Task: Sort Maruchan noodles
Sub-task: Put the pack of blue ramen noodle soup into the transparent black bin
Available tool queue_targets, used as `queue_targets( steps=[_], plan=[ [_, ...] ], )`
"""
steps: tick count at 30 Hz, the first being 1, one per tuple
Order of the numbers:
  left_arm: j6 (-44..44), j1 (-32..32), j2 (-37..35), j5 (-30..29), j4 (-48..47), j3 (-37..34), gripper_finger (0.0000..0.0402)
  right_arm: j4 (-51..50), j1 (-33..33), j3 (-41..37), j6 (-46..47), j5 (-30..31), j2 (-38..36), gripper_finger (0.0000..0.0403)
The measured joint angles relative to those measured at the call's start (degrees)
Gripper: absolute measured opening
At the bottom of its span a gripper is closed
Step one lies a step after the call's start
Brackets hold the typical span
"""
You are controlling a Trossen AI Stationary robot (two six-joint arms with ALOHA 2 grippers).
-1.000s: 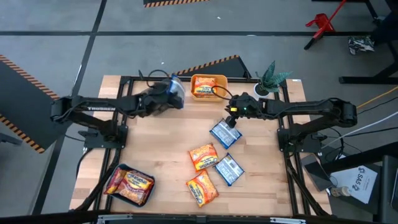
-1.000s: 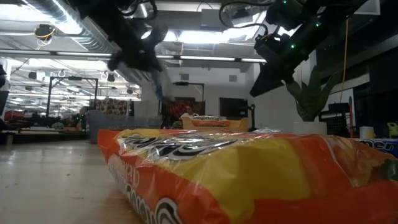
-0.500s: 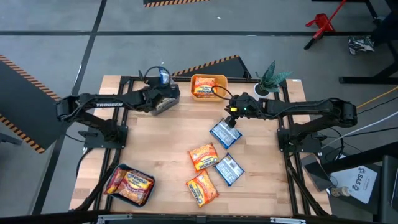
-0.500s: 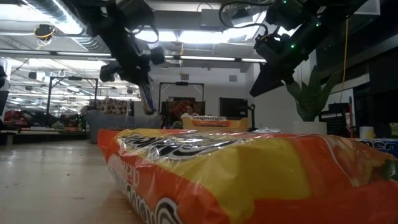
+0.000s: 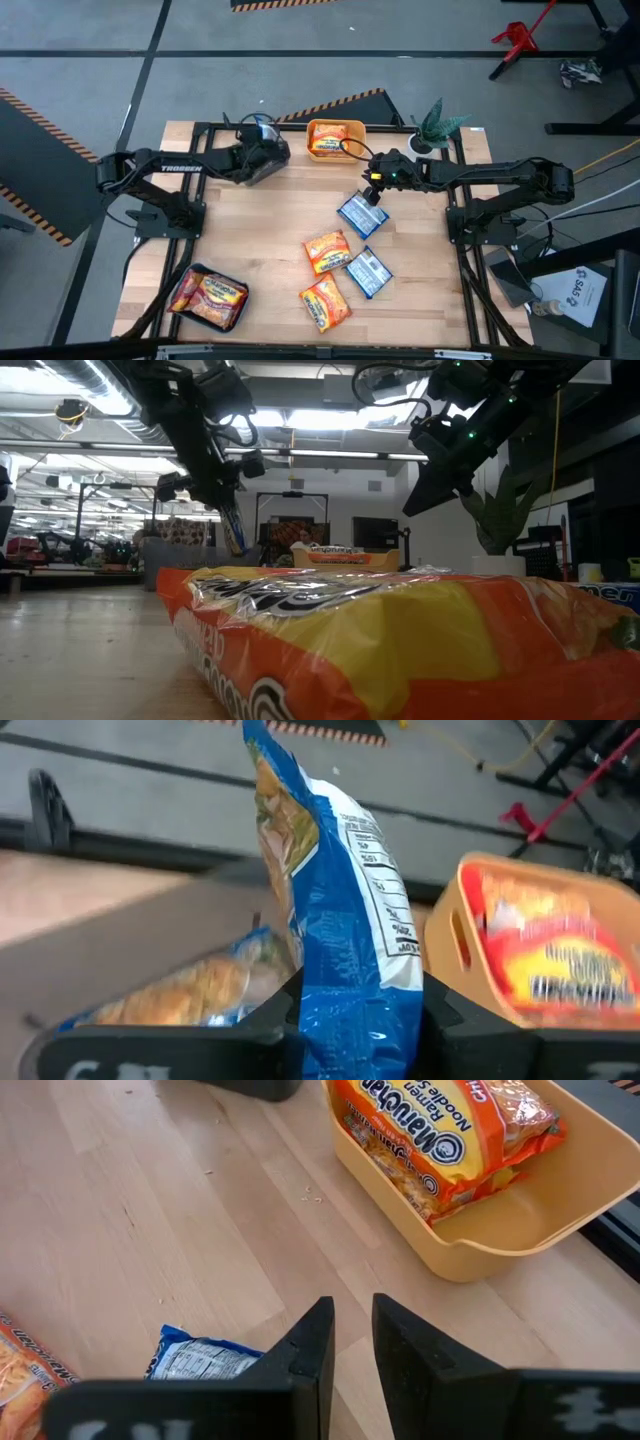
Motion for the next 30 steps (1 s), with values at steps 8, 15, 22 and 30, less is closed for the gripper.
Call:
queue_targets(
  steps=[8,15,22,30],
  plan=[
    [-5.5,-0.1,0.0,-4.3,-1.5,0.0,0.0065,0.0,0.0,0.0,-0.2,0.6,0.0,0.0060],
    [-3.4,2.6,0.1,-2.1,0.8,0.0,0.0064,0.0,0.0,0.0,-0.2,0.6,0.0,0.0060],
    [-3.1,3.4,3.6,-0.9,4.3,0.1,0.0063,0.0,0.0,0.0,-0.2,0.5,0.0,0.0060],
    [-1.8,4.2,6.7,0.3,4.8,0.1,0.0063,-0.2,0.0,0.0,-0.2,0.5,0.0,0.0060]
  ],
)
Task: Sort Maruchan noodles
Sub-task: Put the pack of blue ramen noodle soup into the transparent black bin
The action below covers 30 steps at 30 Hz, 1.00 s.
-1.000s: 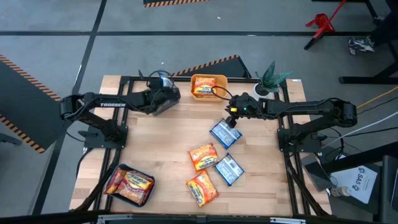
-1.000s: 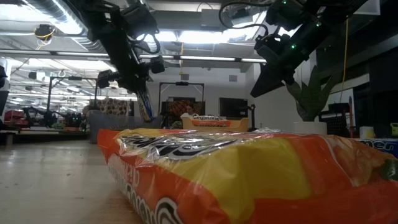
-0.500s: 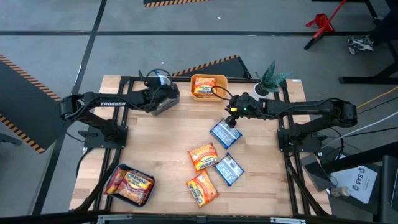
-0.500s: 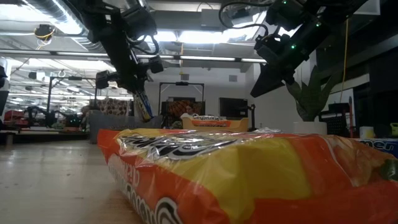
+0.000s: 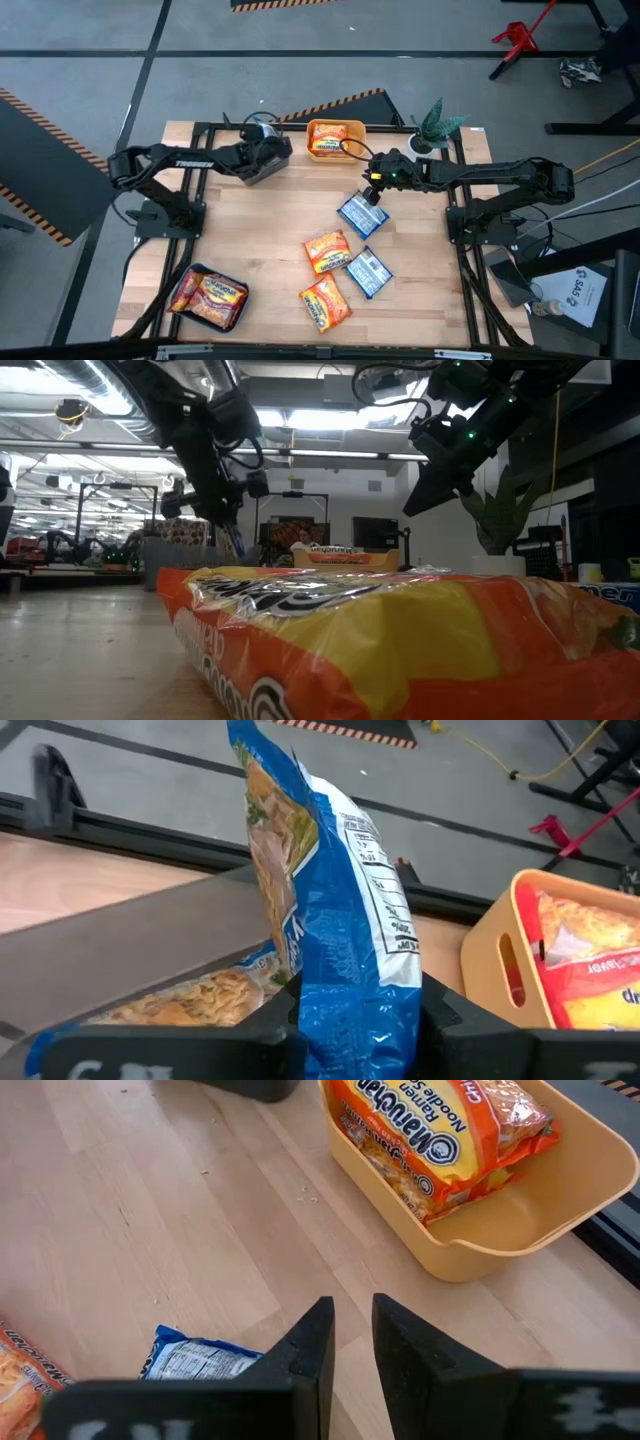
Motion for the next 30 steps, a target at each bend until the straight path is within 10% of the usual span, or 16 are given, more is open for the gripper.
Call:
queue_targets(
  steps=[17,30],
  plan=[
    [8.6,0.1,5.6,4.2,6.4,0.0,0.0067,-0.3,0.0,0.0,0.0,-0.6,0.0,0.0060],
    [24.3,0.1,5.5,12.8,16.5,-0.1,0.0160,-0.3,0.0,0.0,-1.0,-3.7,0.0,0.0060]
  ],
)
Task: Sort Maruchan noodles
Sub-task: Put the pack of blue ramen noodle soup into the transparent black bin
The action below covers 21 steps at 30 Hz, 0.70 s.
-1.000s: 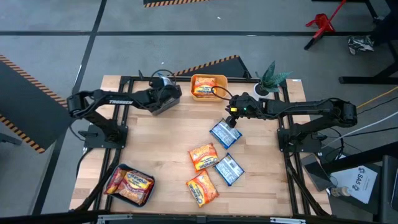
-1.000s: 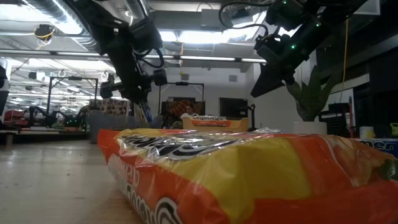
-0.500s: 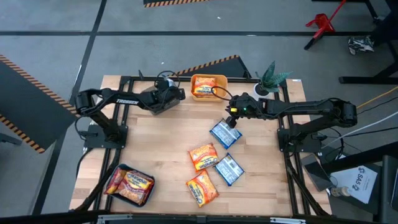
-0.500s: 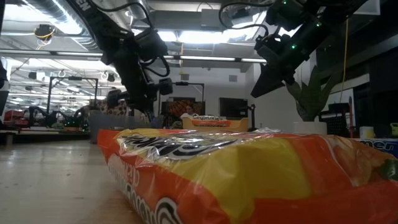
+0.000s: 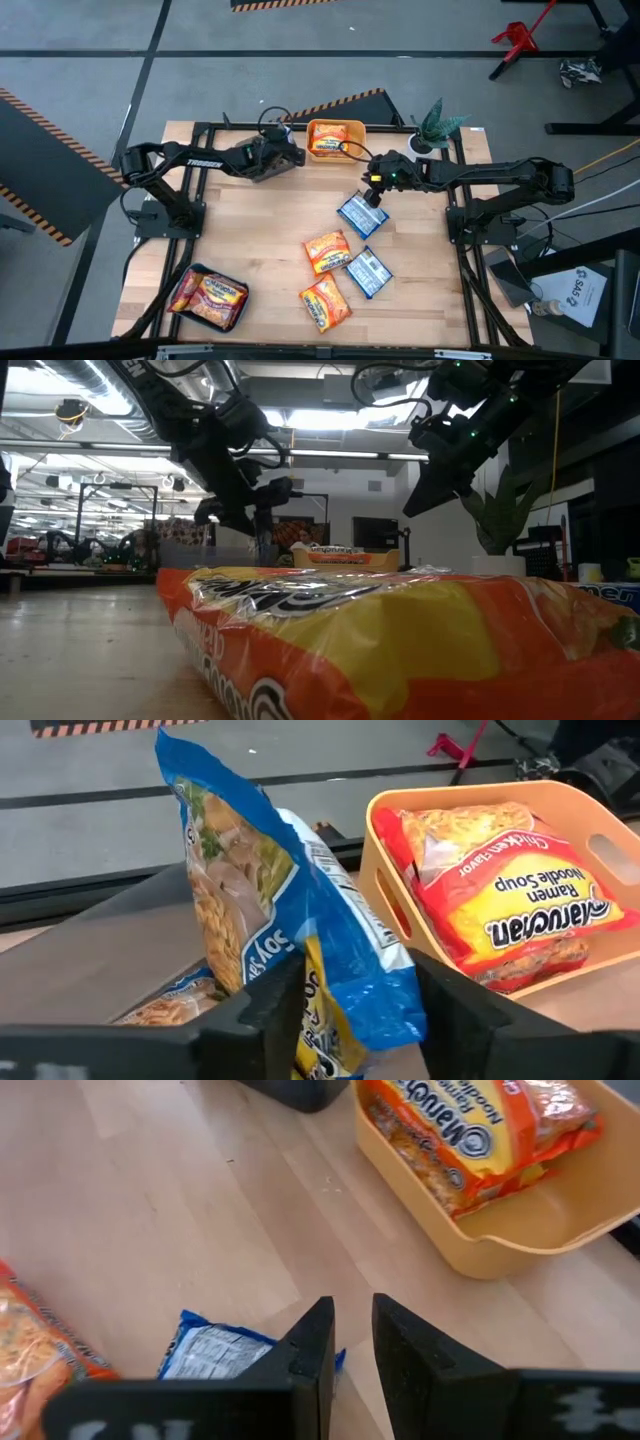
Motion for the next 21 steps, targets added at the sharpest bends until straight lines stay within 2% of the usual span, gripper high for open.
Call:
queue_targets(
  steps=[5,11,16,21],
  plan=[
    [0.2,0.2,-0.1,3.0,0.0,0.0,0.0197,0.0,0.0,0.0,-0.1,-0.5,0.0,0.0060],
    [1.4,1.9,-3.8,6.1,-0.6,0.0,0.0233,0.0,0.0,0.0,-0.3,-1.9,0.0,0.0060],
    [1.4,3.4,-7.5,7.8,0.2,0.0,0.0243,0.1,0.0,0.0,-0.3,-1.9,0.0,0.0060],
    [2.7,4.1,-8.1,11.7,-1.1,0.0,0.0243,0.1,0.0,0.0,0.2,-1.9,0.0,0.0060]
  ],
)
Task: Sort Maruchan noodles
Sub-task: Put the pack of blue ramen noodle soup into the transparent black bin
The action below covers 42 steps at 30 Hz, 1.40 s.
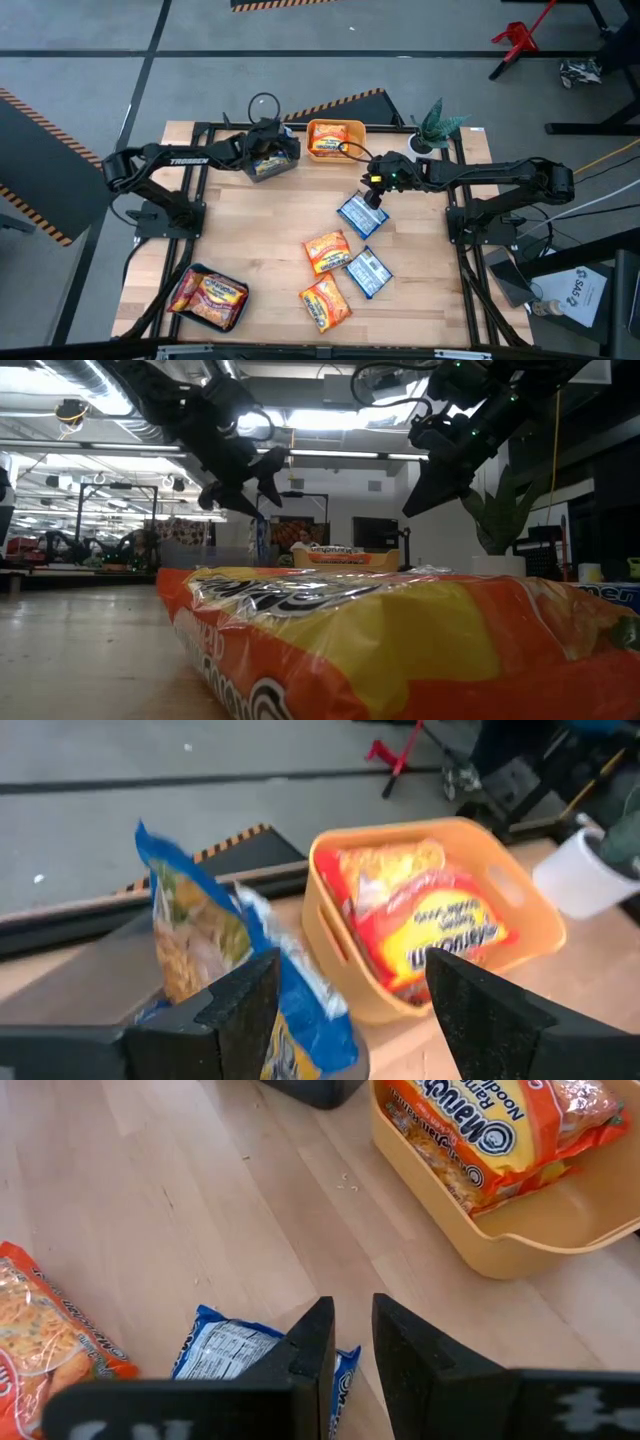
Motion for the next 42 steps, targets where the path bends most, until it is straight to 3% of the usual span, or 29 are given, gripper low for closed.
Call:
queue_targets(
  steps=[4,9,12,16,19,22,28,34,42],
  plan=[
    [-1.1,0.1,-0.8,0.6,-1.2,0.0,0.0243,-0.2,0.9,0.0,0.8,0.1,0.0,0.0060],
    [0.8,0.8,-9.0,1.1,-0.7,0.0,0.0243,-3.6,5.3,0.0,2.5,1.0,0.0,0.0060],
    [1.7,0.0,-14.8,2.8,0.2,0.0,0.0243,-9.2,9.5,0.0,7.7,7.2,0.0,0.0060],
    [1.7,-2.8,-19.8,14.2,2.8,0.0,0.0243,-18.8,14.3,0.0,21.4,15.0,0.0,0.0060],
    [1.6,-6.6,-20.6,22.4,4.6,0.1,0.0243,-23.7,16.7,-0.2,29.2,14.0,0.0,0.0060],
    [1.6,-11.2,-20.4,26.2,4.6,0.0,0.0243,-24.1,18.5,-1.4,33.3,11.4,-0.1,0.0073],
    [4.3,-18.5,-20.3,23.8,5.3,0.0,0.0243,-22.0,18.8,-3.7,39.1,5.5,-0.3,0.0177],
    [4.9,-23.9,-20.3,19.9,5.3,0.0,0.0243,-10.7,17.4,-9.0,42.0,7.8,-0.3,0.0285],
    [4.9,-27.9,-19.2,16.3,4.6,0.0,0.0243,4.0,12.5,-17.1,42.1,4.2,0.6,0.0312]
  ],
)
